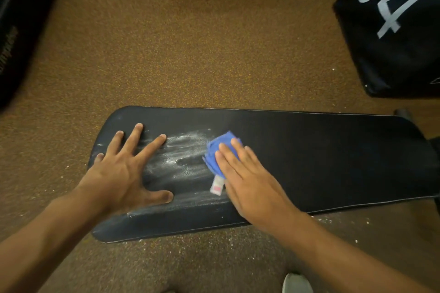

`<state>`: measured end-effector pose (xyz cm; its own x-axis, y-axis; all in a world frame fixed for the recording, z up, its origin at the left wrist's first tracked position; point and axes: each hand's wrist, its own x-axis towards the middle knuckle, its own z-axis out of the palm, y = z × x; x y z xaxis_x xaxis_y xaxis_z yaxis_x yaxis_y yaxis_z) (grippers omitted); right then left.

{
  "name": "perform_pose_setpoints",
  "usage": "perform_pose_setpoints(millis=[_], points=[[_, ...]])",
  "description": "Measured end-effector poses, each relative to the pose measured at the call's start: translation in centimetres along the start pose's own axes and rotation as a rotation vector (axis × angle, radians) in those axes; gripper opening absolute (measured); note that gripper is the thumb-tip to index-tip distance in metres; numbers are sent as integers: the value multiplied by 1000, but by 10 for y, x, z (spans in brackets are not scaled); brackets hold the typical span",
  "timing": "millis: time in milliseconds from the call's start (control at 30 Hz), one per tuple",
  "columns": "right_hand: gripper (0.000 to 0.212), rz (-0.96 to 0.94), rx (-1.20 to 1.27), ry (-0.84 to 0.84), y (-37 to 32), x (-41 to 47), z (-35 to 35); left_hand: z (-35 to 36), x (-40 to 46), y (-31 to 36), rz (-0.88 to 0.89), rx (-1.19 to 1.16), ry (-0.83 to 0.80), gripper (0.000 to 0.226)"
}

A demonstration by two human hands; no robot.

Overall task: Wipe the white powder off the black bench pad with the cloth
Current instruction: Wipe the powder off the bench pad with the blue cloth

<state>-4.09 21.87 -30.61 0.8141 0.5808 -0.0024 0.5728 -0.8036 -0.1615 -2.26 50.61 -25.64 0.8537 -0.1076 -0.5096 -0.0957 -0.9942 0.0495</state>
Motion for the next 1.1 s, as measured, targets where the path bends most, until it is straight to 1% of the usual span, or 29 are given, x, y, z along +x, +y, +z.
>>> perform_pose_setpoints(millis=[33, 100, 133, 200, 267, 300, 367, 467, 500, 533, 567, 633, 700, 733, 767, 867, 933, 967, 1033, 1100], points=[[56, -26, 8, -8, 8, -12, -2, 0, 0, 0, 1, 3, -2, 128], [56, -1, 3, 4, 33, -23, -3, 0, 0, 0, 1, 9, 1, 129], [55, 46, -5, 14, 44, -19, -3, 1, 0, -1, -1, 8, 2, 129], [55, 201, 13, 43, 49, 6, -1, 3, 0, -1, -1, -4, 0, 129], [55, 336, 51, 71, 35, 34, 1, 4, 1, -1, -1, -13, 4, 128], [55, 352, 60, 80, 26, 40, 3, 4, 1, -2, -3, -15, 4, 127], [54, 268, 47, 49, 10, 30, 3, 3, 1, -2, -4, -19, 9, 127], [55, 56, 25, -31, 9, -15, -3, 3, 1, -3, 1, -27, 17, 128], [55, 27, 6, -32, 18, -26, -4, 3, 1, -3, -1, -30, 19, 128], [56, 41, -12, -26, 30, -33, -6, 3, 2, -3, -4, -26, 16, 128], [56, 106, -14, -10, 41, -34, -6, 3, 2, -3, -7, -20, 7, 128], [57, 327, 36, 33, 53, -20, -8, 3, 3, -1, -15, -15, -16, 127], [57, 509, 82, 95, 38, 8, -3, 3, 3, 0, -13, -18, -21, 127], [58, 548, 96, 119, 25, 19, -1, 3, 4, 0, -11, -19, -16, 127], [58, 531, 108, 126, 10, 24, 2, 4, 4, -1, -10, -21, -12, 127], [55, 308, 67, 44, -23, 4, 6, 4, 5, -1, -8, -18, -16, 127], [55, 185, 2, -9, -24, -23, 5, 3, 5, -1, -6, -22, -14, 127], [56, 154, -21, -16, -15, -35, 2, 3, 5, 0, -4, -24, -13, 127], [57, 187, -43, -13, 10, -44, -2, 3, 4, 0, -4, -25, -14, 126], [58, 346, 10, 22, 30, -30, -5, 3, 4, 0, -9, -32, -14, 126]])
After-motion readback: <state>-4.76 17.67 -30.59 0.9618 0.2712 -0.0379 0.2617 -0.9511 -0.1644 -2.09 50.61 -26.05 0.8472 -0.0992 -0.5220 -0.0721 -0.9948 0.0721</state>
